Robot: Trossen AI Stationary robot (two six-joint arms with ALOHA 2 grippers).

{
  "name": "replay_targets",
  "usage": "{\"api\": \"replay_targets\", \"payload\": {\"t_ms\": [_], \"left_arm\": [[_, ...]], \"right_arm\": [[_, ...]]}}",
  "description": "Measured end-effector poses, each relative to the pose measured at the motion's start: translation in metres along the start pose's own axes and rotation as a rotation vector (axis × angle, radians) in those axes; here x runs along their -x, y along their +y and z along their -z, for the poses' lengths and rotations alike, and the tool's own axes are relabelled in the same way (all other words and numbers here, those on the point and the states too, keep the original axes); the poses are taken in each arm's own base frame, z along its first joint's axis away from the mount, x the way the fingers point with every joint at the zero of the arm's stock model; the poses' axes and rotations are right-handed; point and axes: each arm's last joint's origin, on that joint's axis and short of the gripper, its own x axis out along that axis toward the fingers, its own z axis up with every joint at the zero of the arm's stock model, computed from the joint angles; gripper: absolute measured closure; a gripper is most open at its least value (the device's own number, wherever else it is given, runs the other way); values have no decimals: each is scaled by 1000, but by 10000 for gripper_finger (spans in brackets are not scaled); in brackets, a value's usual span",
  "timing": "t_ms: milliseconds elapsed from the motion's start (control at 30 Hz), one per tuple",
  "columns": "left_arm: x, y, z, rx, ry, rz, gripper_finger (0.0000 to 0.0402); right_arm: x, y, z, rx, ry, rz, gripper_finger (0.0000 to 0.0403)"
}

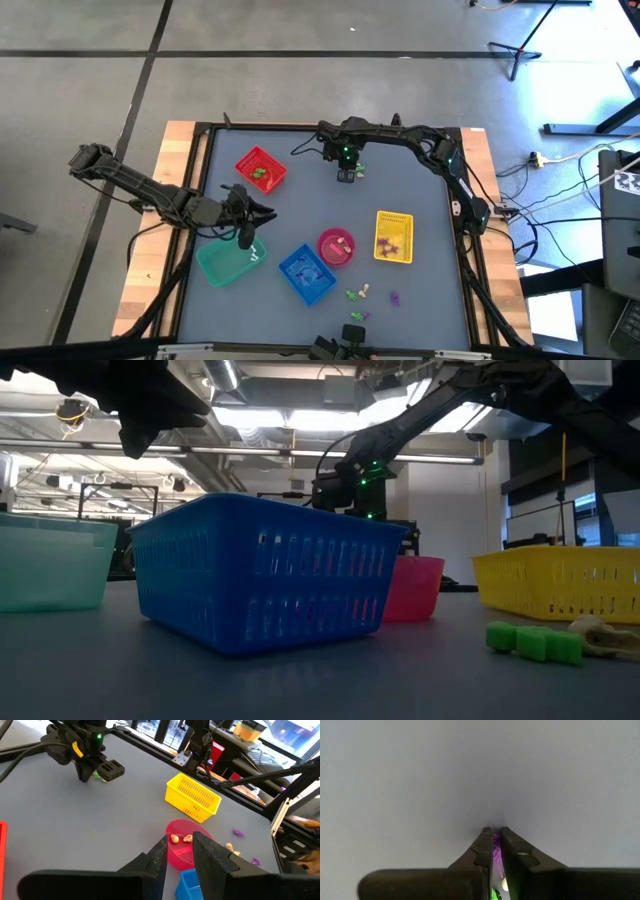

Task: Sort Halloween decoration
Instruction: Put the violet spider toy into the yellow bin

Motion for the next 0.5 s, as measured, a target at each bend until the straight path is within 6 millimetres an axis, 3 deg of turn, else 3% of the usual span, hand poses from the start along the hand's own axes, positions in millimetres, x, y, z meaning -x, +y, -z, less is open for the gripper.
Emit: {"api": "replay_targets", "payload": {"t_ms": [500], "left_arm": [[0, 0, 0, -9, 0, -1, 325]], "right_arm": [[0, 0, 0, -1, 6, 9, 398]]}}
